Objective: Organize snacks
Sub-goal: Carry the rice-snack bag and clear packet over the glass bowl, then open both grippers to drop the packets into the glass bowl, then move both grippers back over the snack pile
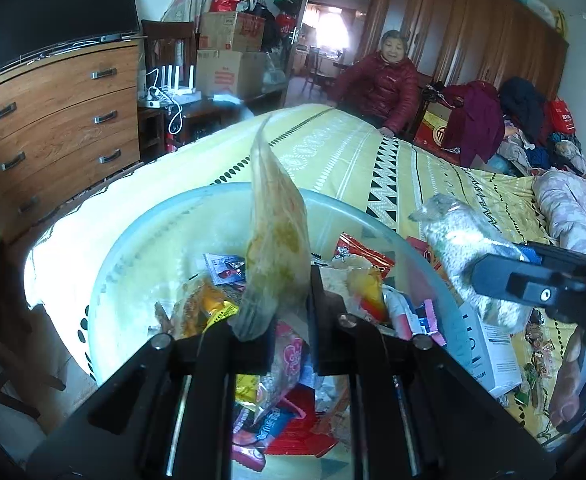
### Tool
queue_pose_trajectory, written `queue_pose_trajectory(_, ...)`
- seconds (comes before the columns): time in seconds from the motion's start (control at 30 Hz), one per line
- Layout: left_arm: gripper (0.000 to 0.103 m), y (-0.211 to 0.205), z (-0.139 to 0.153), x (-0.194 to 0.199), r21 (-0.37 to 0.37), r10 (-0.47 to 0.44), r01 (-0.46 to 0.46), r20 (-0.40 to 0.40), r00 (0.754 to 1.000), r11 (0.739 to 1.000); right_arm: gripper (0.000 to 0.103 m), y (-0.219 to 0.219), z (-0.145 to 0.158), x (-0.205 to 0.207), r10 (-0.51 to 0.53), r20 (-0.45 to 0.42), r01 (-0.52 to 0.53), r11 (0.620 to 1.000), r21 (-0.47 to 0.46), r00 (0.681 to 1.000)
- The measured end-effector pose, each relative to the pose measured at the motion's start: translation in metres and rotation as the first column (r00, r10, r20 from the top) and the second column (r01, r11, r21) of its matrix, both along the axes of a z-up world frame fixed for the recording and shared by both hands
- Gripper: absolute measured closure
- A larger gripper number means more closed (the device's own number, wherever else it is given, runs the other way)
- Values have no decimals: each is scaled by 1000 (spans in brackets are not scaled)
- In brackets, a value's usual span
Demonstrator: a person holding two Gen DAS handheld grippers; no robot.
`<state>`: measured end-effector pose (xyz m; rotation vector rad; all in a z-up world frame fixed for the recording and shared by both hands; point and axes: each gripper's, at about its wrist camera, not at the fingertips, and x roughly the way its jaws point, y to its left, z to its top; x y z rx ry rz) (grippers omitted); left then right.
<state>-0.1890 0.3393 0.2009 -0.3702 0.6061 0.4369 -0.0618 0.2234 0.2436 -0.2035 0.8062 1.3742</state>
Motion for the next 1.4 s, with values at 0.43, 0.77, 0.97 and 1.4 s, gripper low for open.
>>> queue_pose_trajectory(0.43, 88, 10, -5, -2, -11, 5, -5, -16, 1000, 1000, 41, 6, -5, -5, -8, -12, 8, 1000, -18, 1000)
queue_pose_trajectory(0.77, 29, 2, 6, -3, 19, 36, -36, 6, 999, 999, 24, -38, 7, -2, -109, 3, 108, 993, 51, 994)
queue_pose_trajectory(0.97, 22, -76, 51, 12, 117, -170, 159, 90, 981, 980, 2, -177, 14, -41, -352, 280, 323, 935, 145, 893)
queue_pose_trajectory(1.4, 13, -360, -17, 114, -114, -860, 853, -64, 506, 510, 0, -506, -127, -29, -815, 4, 795, 564, -224, 579)
